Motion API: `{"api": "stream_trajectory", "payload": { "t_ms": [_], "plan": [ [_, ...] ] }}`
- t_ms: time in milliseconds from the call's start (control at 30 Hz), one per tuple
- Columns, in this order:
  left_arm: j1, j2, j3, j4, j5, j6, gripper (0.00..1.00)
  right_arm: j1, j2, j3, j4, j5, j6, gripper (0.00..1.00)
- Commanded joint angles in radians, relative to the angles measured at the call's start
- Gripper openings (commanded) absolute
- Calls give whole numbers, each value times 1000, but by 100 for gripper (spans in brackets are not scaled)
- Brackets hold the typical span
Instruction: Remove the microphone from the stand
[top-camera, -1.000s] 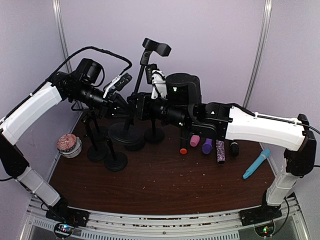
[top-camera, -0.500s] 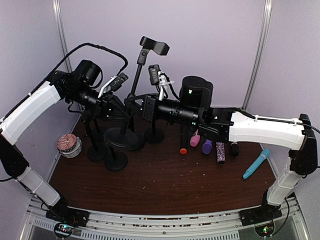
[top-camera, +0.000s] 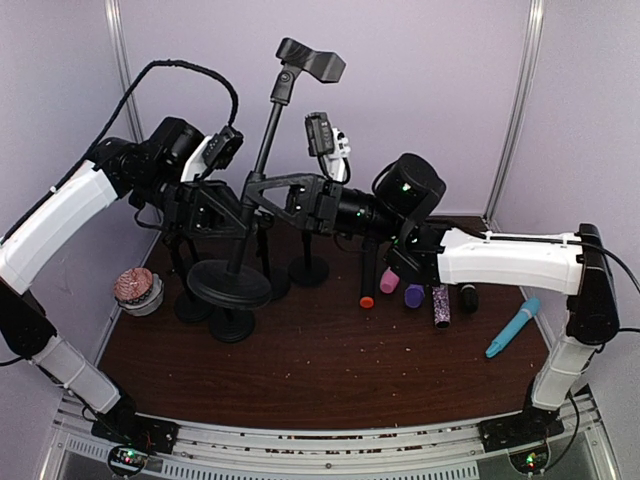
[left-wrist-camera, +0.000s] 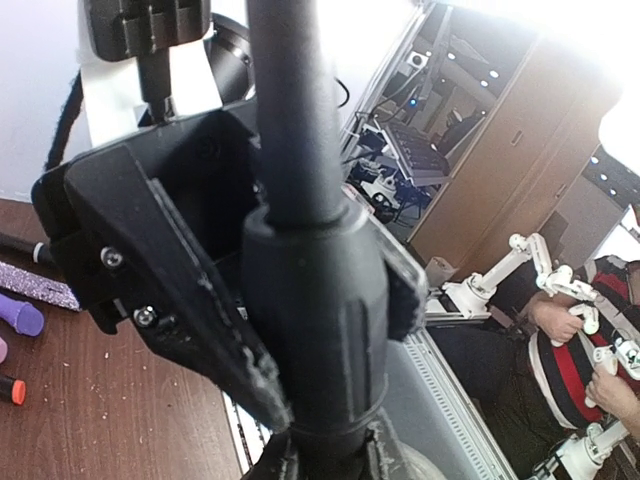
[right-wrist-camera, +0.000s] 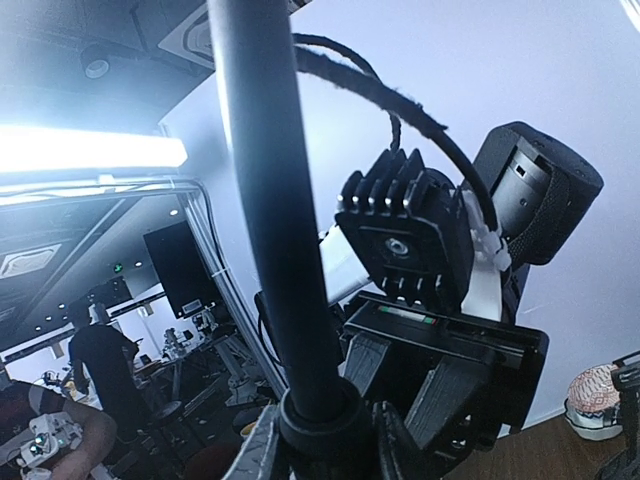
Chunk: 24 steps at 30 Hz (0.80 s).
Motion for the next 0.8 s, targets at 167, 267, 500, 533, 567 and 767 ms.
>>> {"api": "stream_trajectory", "payload": {
  "t_ms": [167, 267, 500, 533, 567, 767],
  "plan": [
    [35, -12, 25, 126, -141, 49, 0, -7, -181, -35, -396, 272, -210, 76],
    [39, -12, 25, 171, -230, 16, 0, -2, -206, -49, -528, 474, -233, 79],
    [45, -1, 22, 218, -303, -21, 0, 85, -175, 53, -728, 683, -322, 66],
    [45, 2, 23, 218, -305, -22, 0, 95, -159, 84, -757, 703, -332, 62],
    [44, 3, 24, 218, -309, -21, 0, 103, -145, 107, -774, 724, -334, 59],
    [45, -1, 23, 219, -341, -14, 0, 132, -96, 171, -775, 781, -342, 50]
  ]
}}
